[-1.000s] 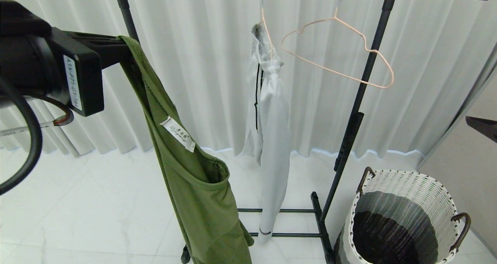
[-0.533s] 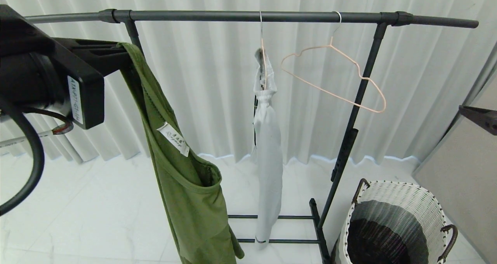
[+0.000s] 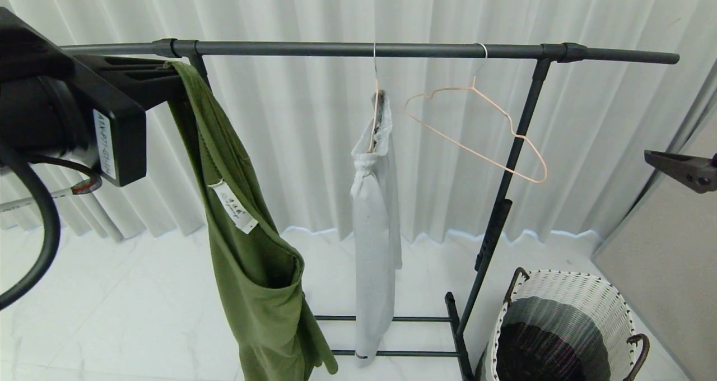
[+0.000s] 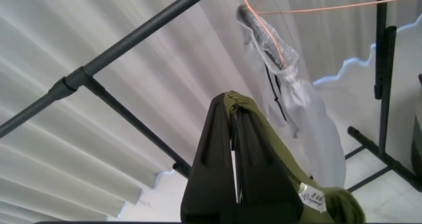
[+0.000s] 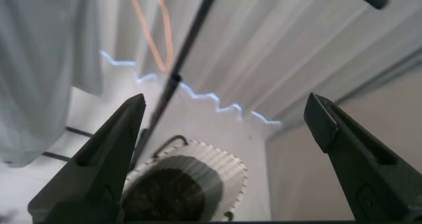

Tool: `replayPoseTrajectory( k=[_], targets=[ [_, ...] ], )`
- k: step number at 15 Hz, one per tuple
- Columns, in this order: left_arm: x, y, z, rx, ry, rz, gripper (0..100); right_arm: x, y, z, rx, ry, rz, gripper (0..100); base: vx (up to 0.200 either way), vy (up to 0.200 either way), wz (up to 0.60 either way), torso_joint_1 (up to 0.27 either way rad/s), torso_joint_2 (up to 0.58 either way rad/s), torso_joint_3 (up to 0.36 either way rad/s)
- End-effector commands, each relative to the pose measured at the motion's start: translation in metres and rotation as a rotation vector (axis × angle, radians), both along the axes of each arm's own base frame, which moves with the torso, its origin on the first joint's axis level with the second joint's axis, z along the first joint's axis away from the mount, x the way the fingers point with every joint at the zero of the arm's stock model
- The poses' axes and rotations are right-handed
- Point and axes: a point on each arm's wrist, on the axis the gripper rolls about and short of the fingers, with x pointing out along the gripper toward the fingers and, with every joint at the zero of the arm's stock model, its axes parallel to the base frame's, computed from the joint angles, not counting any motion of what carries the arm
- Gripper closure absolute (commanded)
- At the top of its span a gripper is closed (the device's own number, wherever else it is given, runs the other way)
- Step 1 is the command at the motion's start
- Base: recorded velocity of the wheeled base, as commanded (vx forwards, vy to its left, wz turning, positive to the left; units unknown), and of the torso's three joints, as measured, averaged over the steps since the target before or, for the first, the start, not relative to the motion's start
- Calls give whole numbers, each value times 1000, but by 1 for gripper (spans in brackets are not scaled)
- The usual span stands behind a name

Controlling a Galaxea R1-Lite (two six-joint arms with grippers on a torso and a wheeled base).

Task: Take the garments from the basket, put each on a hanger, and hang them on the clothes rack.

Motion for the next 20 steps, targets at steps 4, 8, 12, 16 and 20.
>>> replayPoseTrajectory(
  k=[4,8,12,16,20],
  targets=[
    [0,0,0,-1,0,1,100,0,3,0,47,12,98,0,200,0,0,1,-16,-4],
    [0,0,0,-1,0,1,100,2,5,-3,64,42,157,0,200,0,0,11,0,-1],
    [1,0,-1,1,2,1,100,10,10,-8,107,89,237,0,200,0,0,7,6,1],
    [-1,0,-6,11,12,-8,100,29,18,-20,135,172,255,0,50,0,0,1,-2,-1],
    [-5,3,-10,35,11,-14,100,46,25,-30,125,233,264,0,0,0,0,0,0,0]
  ],
)
